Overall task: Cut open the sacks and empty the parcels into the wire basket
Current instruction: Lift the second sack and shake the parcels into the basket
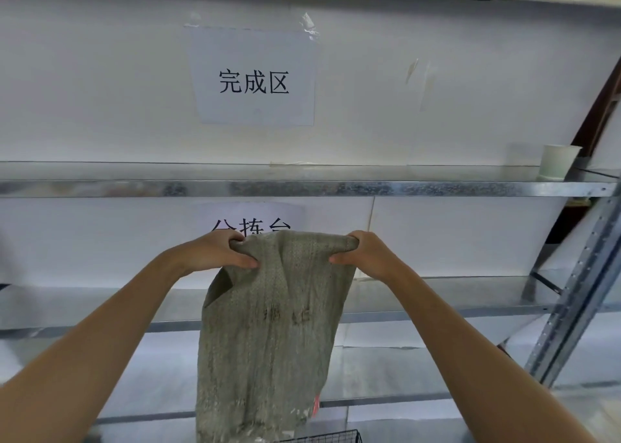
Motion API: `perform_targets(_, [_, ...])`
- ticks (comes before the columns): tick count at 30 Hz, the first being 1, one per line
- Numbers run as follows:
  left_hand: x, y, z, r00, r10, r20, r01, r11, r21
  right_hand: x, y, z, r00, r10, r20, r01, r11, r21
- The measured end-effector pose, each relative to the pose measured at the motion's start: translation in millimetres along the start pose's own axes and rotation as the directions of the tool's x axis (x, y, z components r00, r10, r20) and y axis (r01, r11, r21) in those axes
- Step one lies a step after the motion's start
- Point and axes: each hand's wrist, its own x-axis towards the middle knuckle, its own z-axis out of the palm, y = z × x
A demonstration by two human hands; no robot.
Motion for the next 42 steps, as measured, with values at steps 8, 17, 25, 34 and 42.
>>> perform_targets(8, [7.5,-10.9,1.2,0.982,0.081,-0.169,-0.057,0.988,0.142,1.8,5.6,-1.3,0.997,-0.029,-0.068,0.033,0.998,0.059])
perform_targets(17, [3.8,-18.3,-12.2,0.996,0.007,-0.091,-0.002,0.999,0.053,4.4,12.1,-16.6,0.989,0.129,0.074,-0.148,0.918,0.368])
perform_targets(25, [2.3,-28.0,-10.9,0.989,-0.066,-0.129,0.012,0.926,-0.378,1.4,15.6,-12.7,0.987,0.147,0.071,-0.160,0.793,0.587])
perform_targets(34, [1.9,-21.9,-2.5,0.964,-0.137,-0.227,-0.014,0.830,-0.558,4.5,12.5,-4.2,0.974,0.134,-0.185,-0.037,0.892,0.451])
perform_targets(42, [-4.1,-24.0,-4.9,0.984,-0.113,-0.134,0.027,0.851,-0.524,1.9,2.8,-4.6,0.982,0.181,0.063,-0.190,0.876,0.444])
